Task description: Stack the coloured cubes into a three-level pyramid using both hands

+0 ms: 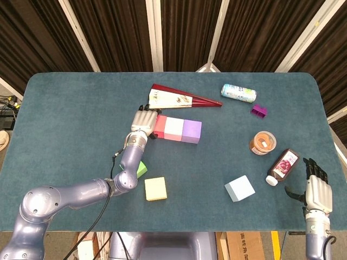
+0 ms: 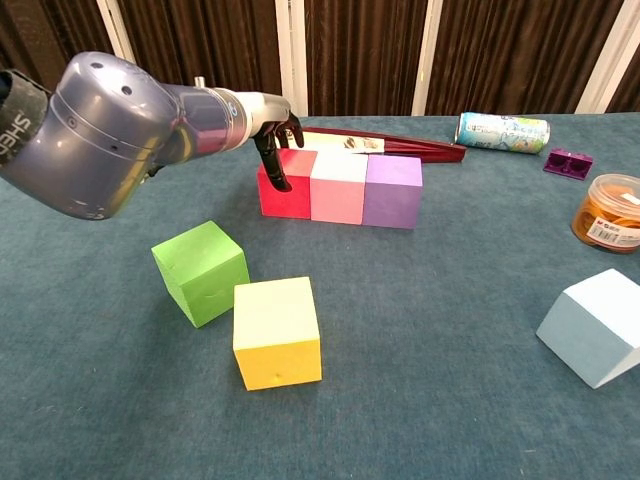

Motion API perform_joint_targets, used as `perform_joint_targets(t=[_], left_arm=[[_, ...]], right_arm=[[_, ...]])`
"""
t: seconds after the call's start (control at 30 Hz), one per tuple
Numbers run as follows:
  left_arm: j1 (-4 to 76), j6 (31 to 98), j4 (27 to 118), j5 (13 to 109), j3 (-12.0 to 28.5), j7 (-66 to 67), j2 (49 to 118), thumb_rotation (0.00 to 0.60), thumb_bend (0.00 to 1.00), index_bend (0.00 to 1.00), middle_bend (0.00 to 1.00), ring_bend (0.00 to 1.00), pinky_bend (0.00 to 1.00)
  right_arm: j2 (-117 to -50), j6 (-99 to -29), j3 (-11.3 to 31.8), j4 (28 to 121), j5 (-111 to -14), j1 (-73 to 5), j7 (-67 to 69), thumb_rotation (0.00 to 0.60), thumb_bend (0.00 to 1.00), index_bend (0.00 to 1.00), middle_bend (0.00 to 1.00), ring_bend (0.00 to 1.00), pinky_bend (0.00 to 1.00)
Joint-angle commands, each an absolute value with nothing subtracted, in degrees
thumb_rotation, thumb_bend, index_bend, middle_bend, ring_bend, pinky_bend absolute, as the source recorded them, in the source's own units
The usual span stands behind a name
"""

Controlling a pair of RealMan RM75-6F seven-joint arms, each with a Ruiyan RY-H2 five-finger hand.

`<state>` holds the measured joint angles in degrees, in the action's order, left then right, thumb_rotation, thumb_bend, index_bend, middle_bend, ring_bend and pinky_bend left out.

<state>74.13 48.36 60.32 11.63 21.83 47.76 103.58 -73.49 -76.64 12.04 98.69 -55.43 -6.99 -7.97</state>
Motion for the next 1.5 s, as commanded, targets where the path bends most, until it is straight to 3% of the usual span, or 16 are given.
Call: perform_joint_targets(t=[0.03,0.33,0.53,0.7,0.97,1.13,1.27,1.5], left_arm=[[74.15,48.29,60.53,11.47,21.86,47.85,103.42,0.6,0.32,0.19,0.2,0.0,0.0],[74.08,48.73,65.29,11.0,21.72,49.17,100.27,0.6,0.32,0.11,0.05,0.0,0.0],[73.0,52.98,79.54,13.66,20.69,51.88,89.78,0.6,0.29,0.08,0.03,0.0,0.0],[65.54,57.52,92.62,27.67,23.19,39.82,80.78,0.6,0.29,0.08,0.03,0.0,0.0],[49.31,63.95,107.46,51.05,17.85,23.66,65.99,0.6,0.29,0.09,0.06,0.0,0.0],[38.88,71.32,108.73,66.76,12.31,12.25,60.91,0.6,0.29,0.11,0.07,0.0,0.0],[30.89,80.06,104.32,78.15,7.38,3.29,60.39,0.6,0.29,0.12,0.07,0.0,0.0],[22.63,89.36,96.6,84.24,3.22,-1.7,63.39,0.6,0.29,0.13,0.07,0.0,0.0]], right_arm=[[-73.45,-76.68,11.99,98.79,-55.45,-6.96,-8.02,0.6,0.27,0.1,0.03,0.0,0.0],[-73.41,-76.54,12.05,98.76,-55.42,-7.04,-7.93,0.6,0.27,0.1,0.03,0.0,0.0],[-73.36,-76.51,11.67,99.07,-55.91,-7.06,-8.19,0.6,0.27,0.1,0.03,0.0,0.0],[-73.13,-76.1,10.84,99.38,-57.05,-7.17,-8.6,0.6,0.27,0.1,0.03,0.0,0.0],[-73.25,-75.3,8.73,98.7,-62.23,-7.74,-8.25,0.6,0.27,0.1,0.03,0.0,0.0],[-73.0,-75.07,7.06,97.89,-68.15,-8.24,-6.56,0.6,0.27,0.1,0.03,0.0,0.0],[-72.23,-74.49,5.57,96.75,-73.83,-9.1,-4.81,0.6,0.27,0.1,0.03,0.0,0.0],[-68.84,-70.1,4.01,97.33,-79.26,-12.39,-5.58,0.6,0.27,0.1,0.03,0.0,0.0]])
